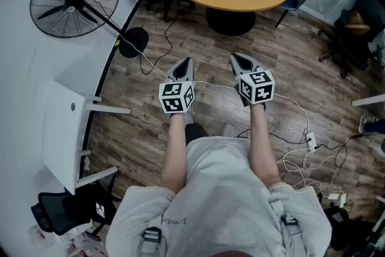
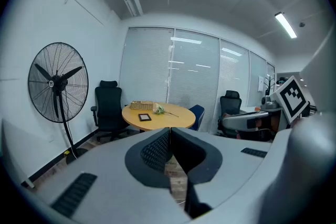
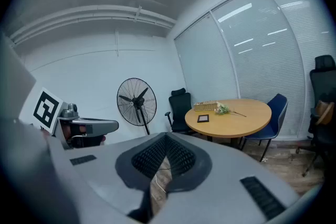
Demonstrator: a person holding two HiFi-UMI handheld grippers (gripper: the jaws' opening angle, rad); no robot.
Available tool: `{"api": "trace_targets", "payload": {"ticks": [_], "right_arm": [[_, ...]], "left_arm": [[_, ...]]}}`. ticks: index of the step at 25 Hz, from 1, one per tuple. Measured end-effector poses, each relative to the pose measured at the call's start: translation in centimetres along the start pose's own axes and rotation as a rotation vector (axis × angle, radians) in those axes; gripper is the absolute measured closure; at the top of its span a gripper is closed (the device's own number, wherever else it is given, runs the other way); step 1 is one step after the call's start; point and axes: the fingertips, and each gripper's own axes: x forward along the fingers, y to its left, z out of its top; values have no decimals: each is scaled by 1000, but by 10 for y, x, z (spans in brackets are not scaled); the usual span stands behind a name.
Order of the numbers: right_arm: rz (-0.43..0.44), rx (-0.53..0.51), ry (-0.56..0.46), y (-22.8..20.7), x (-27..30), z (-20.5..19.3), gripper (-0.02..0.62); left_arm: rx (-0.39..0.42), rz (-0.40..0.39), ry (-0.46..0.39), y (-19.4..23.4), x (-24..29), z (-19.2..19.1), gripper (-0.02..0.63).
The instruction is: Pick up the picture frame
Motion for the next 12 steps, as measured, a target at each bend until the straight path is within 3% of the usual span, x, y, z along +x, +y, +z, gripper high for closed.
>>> {"api": "trace_targets", "payload": {"ticks": [8, 12], "right_arm": [[-4, -30, 10, -6, -7, -2, 574], [14, 30, -16, -15, -13, -2, 572]], "left_arm": [[3, -10, -17, -8, -2, 3, 578], [-8, 23, -26, -2, -8, 2, 578]]}}
